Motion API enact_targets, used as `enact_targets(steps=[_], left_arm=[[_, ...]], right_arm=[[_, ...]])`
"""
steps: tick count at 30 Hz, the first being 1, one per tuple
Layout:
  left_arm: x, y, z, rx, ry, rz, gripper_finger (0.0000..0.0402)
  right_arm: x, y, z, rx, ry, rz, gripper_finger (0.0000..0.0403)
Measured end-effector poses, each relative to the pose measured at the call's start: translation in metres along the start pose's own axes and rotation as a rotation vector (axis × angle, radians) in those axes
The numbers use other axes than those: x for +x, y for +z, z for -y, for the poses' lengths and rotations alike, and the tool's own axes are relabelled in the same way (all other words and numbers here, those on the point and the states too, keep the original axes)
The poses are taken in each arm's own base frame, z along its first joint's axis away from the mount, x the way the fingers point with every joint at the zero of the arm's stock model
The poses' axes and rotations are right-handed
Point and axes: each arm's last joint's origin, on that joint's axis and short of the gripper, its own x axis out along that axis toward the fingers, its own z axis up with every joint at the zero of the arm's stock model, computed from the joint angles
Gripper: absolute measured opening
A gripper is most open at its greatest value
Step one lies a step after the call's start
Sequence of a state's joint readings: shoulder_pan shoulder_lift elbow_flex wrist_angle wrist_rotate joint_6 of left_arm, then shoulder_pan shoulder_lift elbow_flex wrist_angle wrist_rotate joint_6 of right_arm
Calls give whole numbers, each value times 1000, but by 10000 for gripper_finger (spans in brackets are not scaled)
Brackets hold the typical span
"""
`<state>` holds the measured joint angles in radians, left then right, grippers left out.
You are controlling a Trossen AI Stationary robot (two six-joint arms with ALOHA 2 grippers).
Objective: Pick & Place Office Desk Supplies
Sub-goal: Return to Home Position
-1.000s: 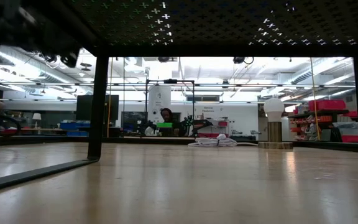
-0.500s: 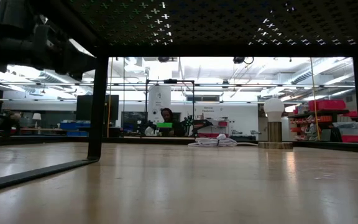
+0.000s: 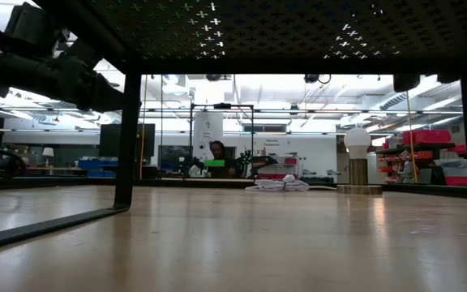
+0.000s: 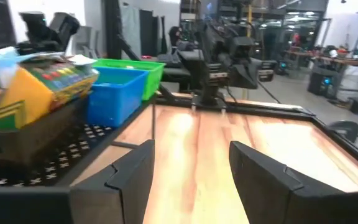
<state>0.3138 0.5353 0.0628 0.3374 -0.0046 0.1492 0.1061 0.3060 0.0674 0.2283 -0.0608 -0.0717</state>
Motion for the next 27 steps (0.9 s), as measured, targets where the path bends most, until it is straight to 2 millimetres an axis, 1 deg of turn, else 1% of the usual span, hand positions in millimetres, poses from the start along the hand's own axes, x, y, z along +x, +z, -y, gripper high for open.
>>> enact_targets(steps=[6,10,12,14,16,20,24,27], left_arm=[[0,0,0,-10,-7,-1,5],[0,-1,4,-83,-118,-2,5],[-2,2,5,-100,-185,31,5],[-7,9,7,-86,-271,106,5],[-14,16,7,-79,-311,181,5],[-26,23,6,-92,-288,264,5],[-34,20,3,-168,-183,242,5],[-38,18,2,-181,-132,234,5]], right_arm=[[0,-4,4,18,-41,-17,215],[0,-3,4,42,-39,-3,215],[0,-3,4,42,-42,-4,215],[0,-3,5,42,-47,-4,215],[0,-3,5,42,-50,-1,215],[0,-2,5,42,-51,6,215],[0,-2,5,101,-51,4,215],[0,-3,5,141,-53,0,215]])
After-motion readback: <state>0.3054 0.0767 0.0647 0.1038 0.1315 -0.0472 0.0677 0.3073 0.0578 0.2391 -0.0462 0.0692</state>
